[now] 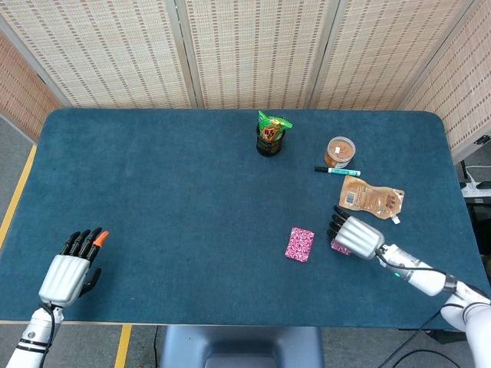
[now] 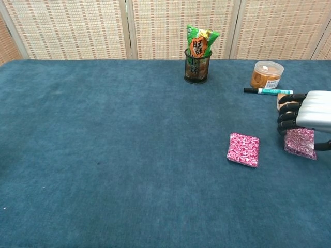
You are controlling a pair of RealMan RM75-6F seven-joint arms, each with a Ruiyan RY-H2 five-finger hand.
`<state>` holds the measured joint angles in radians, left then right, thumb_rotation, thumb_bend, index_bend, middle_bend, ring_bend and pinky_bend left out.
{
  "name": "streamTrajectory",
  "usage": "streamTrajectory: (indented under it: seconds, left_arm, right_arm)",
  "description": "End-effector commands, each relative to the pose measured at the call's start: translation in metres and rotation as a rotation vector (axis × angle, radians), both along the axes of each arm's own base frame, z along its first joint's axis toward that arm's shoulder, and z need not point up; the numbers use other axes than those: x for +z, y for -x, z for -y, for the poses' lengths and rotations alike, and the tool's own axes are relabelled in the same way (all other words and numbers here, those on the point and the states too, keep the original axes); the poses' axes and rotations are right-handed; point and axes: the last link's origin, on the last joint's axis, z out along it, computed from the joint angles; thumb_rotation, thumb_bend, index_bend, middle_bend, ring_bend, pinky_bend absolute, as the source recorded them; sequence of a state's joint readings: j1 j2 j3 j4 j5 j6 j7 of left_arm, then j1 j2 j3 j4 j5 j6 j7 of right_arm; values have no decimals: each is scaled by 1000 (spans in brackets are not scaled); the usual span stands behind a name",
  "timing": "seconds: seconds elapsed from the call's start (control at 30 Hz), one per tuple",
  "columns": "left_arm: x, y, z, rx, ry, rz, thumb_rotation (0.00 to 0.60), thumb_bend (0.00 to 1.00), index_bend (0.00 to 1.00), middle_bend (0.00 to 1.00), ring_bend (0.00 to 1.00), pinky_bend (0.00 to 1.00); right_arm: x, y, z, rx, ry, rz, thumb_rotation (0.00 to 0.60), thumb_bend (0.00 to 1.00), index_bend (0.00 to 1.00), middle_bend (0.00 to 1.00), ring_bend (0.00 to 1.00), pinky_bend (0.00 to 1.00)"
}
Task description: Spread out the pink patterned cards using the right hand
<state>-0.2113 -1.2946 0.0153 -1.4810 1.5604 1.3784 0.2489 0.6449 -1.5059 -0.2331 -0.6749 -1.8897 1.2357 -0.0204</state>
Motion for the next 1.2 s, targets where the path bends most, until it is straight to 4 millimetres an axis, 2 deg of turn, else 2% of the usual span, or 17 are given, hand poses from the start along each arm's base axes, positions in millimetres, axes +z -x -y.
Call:
streamTrajectory:
  seconds: [0.03, 0.23, 0.43, 0.63, 0.87, 0.93, 0.97, 1.13, 1.2]
  left_arm:
    - [1, 0, 0, -1, 0, 1, 600, 455, 0, 53, 77, 126]
    - [1, -2, 2, -11, -1, 4, 600, 455, 0, 53, 78, 126]
    - [2, -4, 3, -20, -7, 9, 600, 455, 0, 54, 78, 126]
    - [3, -5, 5, -28, -4, 14, 600, 455, 0, 55, 79, 126]
    - [6, -5, 5, -35, -8, 26, 600, 454, 0, 64, 80, 126]
    - [7, -5, 6, -35, -8, 27, 600, 454, 0, 64, 80, 126]
    - [7, -5, 6, -35, -8, 27, 600, 455, 0, 65, 80, 126]
    - [7, -6, 6, -38, -6, 30, 600, 454, 0, 71, 82, 126]
    - [7, -6, 6, -38, -6, 30, 600, 454, 0, 73, 82, 127]
  right_arm:
    - [4, -5, -3, 26, -1, 9, 600, 157, 637, 436, 240, 157]
    - [7, -17, -16, 72, -33, 49, 600, 158, 638, 437, 240, 160]
    - [4, -28, -46, 128, -135, 64, 600, 158, 651, 444, 278, 203]
    - [-7, -27, -75, 161, -211, 32, 600, 158, 652, 444, 279, 207]
    - [-15, -28, -82, 153, -229, 32, 600, 158, 634, 445, 279, 207]
    - [-15, -27, -84, 151, -235, 25, 600, 157, 559, 434, 279, 207]
    - [-16, -27, -84, 148, -238, 19, 600, 158, 480, 408, 275, 207]
    - [-15, -24, -86, 124, -237, -5, 600, 157, 223, 281, 222, 198]
    - [-14, -23, -87, 120, -233, -13, 600, 157, 163, 258, 209, 194]
